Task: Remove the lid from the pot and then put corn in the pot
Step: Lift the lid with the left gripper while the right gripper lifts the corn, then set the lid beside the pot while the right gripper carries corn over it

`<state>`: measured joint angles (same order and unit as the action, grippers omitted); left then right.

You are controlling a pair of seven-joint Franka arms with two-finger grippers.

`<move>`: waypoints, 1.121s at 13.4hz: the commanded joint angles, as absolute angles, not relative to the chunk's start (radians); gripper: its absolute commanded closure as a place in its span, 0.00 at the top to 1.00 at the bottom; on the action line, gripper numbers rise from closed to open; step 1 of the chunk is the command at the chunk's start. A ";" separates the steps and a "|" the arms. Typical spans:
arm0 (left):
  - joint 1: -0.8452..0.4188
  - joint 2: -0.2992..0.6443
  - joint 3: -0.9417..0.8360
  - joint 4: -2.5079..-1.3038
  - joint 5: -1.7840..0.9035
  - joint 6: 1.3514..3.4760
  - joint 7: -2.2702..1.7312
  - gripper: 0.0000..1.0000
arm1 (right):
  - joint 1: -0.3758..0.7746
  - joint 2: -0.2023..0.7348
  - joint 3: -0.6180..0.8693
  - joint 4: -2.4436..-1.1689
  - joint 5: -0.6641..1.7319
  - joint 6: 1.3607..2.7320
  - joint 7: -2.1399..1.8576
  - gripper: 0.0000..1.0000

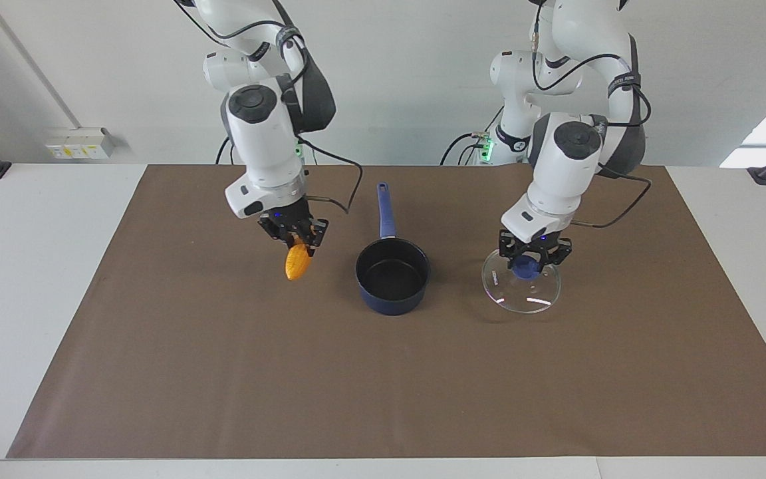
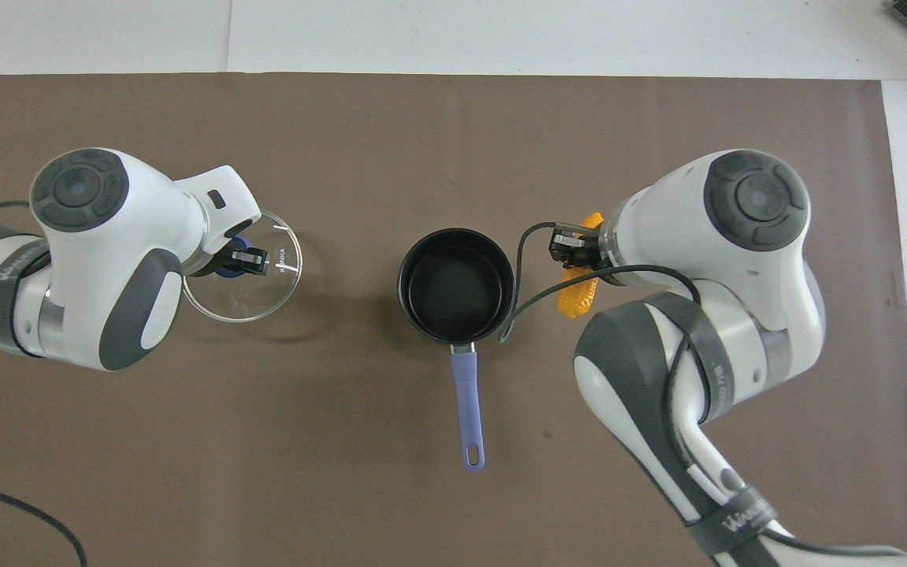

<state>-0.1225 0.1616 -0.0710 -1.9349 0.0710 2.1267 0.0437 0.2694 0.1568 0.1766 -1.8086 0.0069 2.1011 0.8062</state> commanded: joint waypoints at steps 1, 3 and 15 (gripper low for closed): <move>-0.028 0.118 -0.080 -1.980 0.052 2.154 0.164 0.00 | 0.328 0.204 0.175 -1.812 0.018 2.212 0.893 0.00; 0.012 0.124 -0.080 -1.986 0.052 2.166 0.182 0.00 | 0.350 0.239 0.176 -1.812 0.020 2.264 0.897 0.00; 0.103 0.149 -0.078 -2.097 -0.120 2.298 0.397 0.00 | 0.422 0.367 0.175 -1.822 0.003 2.353 0.910 0.00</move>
